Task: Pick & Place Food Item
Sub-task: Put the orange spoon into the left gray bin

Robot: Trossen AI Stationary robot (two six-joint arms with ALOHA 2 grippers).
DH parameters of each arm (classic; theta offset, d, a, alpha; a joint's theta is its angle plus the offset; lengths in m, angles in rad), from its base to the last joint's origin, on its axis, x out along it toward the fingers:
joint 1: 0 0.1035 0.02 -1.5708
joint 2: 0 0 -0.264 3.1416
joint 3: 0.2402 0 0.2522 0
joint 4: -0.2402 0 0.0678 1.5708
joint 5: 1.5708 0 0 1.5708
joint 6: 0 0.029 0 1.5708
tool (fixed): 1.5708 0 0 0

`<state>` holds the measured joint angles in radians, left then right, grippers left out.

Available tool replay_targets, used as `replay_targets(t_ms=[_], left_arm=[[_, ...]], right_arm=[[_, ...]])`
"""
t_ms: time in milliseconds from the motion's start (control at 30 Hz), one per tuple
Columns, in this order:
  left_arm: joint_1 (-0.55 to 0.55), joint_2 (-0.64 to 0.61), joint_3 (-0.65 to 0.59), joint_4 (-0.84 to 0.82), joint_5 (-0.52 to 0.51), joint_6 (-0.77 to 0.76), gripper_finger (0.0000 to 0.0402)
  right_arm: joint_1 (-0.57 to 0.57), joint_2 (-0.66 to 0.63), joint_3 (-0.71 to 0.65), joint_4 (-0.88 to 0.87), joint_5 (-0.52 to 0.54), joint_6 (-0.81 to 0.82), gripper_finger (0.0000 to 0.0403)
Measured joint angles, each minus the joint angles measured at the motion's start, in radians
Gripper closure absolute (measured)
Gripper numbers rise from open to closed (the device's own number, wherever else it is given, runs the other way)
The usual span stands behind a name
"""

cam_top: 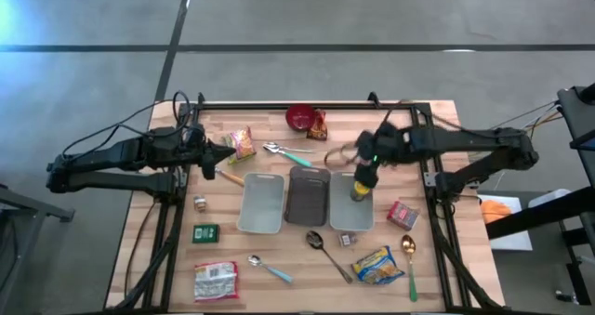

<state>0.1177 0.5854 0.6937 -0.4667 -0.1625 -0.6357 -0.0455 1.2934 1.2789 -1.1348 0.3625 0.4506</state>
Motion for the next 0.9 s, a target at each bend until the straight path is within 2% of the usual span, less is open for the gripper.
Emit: replay_targets(t_ms=[67,233,467,667,900], left_arm=[[0.0,0.002,-0.005,0.003,-0.003,0.0,0.0394],[0.0,0.018,-0.008,0.007,-0.003,-0.022,0.0394],[0.0,0.034,-0.007,0.02,-0.003,-0.075,0.0394],[0.0,0.034,-0.006,0.022,-0.003,-0.09,0.0394],[0.0,0.034,-0.006,0.021,-0.002,-0.132,0.0394]], right_arm=[[-0.075,-0.023,-0.025,-0.018,-0.02,0.002,0.0067],[-0.26,-0.023,-0.11,-0.01,-0.158,-0.014,0.0067],[-0.438,0.061,-0.224,0.068,-0.259,-0.133,0.0069],[-0.482,0.178,-0.277,0.153,-0.283,-0.19,0.0121],[-0.482,0.274,-0.268,0.186,-0.205,-0.246,0.0196]])
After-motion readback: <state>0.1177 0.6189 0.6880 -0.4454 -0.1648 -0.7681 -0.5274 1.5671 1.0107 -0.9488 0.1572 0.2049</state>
